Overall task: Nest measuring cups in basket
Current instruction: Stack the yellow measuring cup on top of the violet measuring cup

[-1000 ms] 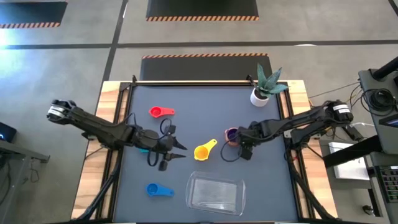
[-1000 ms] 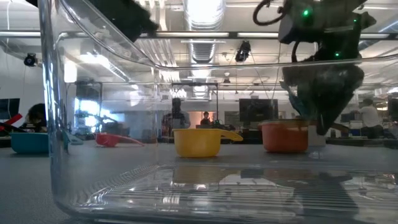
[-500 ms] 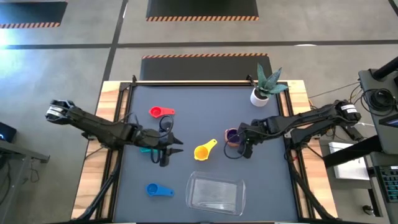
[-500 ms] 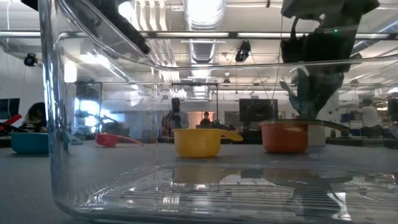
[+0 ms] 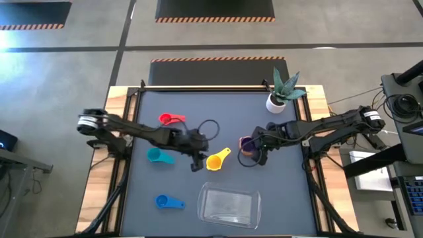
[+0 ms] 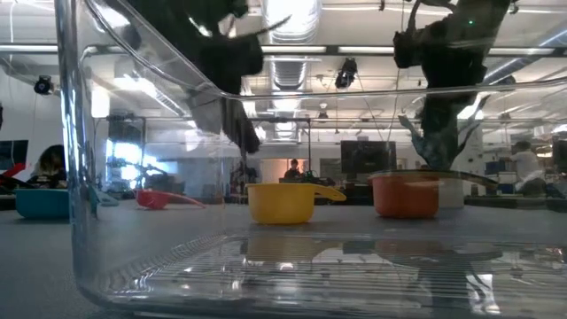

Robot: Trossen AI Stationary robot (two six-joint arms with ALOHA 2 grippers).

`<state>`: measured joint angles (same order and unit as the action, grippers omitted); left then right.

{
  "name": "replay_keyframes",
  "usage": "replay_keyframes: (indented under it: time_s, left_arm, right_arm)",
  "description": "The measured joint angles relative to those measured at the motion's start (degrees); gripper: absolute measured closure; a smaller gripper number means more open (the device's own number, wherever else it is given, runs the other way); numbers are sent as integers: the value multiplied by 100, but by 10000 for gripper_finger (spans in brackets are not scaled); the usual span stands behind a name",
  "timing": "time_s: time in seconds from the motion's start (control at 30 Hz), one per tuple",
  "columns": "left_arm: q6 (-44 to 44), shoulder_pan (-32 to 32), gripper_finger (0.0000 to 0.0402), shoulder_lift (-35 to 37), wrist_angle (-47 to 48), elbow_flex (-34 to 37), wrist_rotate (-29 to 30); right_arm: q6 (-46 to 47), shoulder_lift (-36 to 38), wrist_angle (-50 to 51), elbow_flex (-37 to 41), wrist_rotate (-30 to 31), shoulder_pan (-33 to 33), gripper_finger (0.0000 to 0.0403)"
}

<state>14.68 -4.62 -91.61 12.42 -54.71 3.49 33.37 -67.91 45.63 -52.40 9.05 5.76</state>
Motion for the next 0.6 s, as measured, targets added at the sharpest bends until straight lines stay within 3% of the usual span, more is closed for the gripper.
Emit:
replay_keyframes:
  time_s: [0.27,0.6]
  left_arm:
    - [48,4,278,-956,266,-713,-297]
    - [301,80,283,-1301,412,-749,-414]
  right_arm:
    - [26,-1,164,0,9,109,177]
    - [69,-1,163,0,75,238,177]
